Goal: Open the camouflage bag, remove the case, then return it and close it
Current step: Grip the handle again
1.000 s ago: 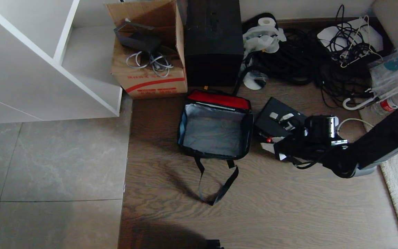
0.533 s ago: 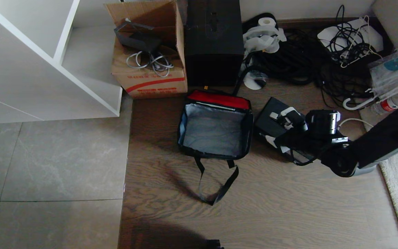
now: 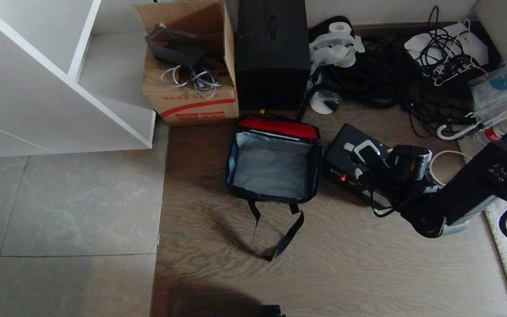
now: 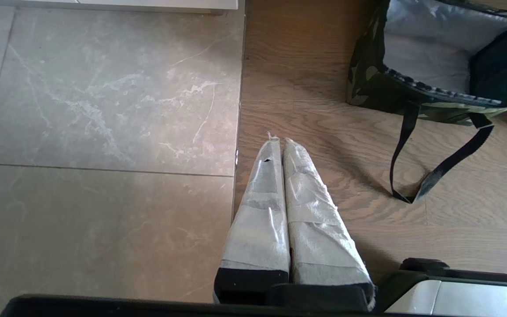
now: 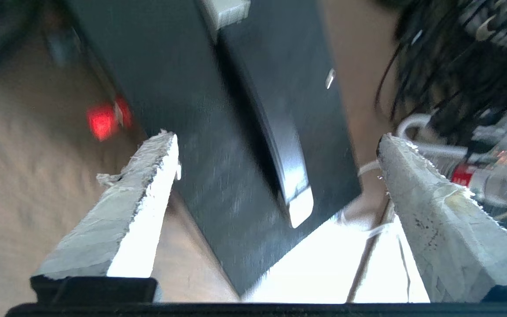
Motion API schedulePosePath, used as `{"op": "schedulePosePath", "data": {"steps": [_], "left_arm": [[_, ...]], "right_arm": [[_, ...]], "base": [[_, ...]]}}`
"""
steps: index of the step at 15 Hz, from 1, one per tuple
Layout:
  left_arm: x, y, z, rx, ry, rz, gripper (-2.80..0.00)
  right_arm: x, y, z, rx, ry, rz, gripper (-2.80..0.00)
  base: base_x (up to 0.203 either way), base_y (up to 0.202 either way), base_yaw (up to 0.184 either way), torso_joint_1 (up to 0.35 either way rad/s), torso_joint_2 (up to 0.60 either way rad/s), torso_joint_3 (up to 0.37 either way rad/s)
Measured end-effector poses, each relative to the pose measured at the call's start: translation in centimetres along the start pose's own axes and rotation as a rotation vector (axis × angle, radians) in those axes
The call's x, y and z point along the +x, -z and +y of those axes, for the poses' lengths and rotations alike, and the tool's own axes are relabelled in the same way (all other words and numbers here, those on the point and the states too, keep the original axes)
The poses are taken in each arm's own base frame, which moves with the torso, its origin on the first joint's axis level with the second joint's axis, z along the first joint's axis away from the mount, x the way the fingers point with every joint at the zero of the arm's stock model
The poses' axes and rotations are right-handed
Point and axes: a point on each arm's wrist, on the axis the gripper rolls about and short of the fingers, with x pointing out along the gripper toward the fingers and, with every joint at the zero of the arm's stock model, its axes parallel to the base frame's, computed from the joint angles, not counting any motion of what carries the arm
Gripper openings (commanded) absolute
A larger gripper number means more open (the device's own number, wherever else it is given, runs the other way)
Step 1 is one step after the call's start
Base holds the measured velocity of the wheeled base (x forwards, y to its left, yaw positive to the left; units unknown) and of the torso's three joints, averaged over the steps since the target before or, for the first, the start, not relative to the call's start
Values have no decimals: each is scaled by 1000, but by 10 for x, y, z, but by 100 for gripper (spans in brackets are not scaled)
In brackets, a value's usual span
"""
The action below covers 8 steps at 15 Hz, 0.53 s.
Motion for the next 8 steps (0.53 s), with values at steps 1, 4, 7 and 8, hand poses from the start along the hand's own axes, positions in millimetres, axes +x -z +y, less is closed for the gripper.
{"op": "schedulePosePath", "data": {"steps": [1, 4, 7, 8], "left_arm": [[0, 0, 0, 0, 0, 0, -280], [0, 0, 0, 0, 0, 0, -280], [0, 0, 0, 0, 0, 0, -280], [0, 0, 0, 0, 0, 0, -280]], "right_arm": [[2, 1, 3, 1, 23, -27, 0], [11, 8, 14, -84, 83, -32, 0], [21, 15, 22, -130, 190, 20, 0], [25, 17, 25, -146, 215, 41, 0]], "base": [[0, 0, 0, 0, 0, 0], [0, 0, 0, 0, 0, 0], [0, 0, 0, 0, 0, 0], [0, 0, 0, 0, 0, 0]]}}
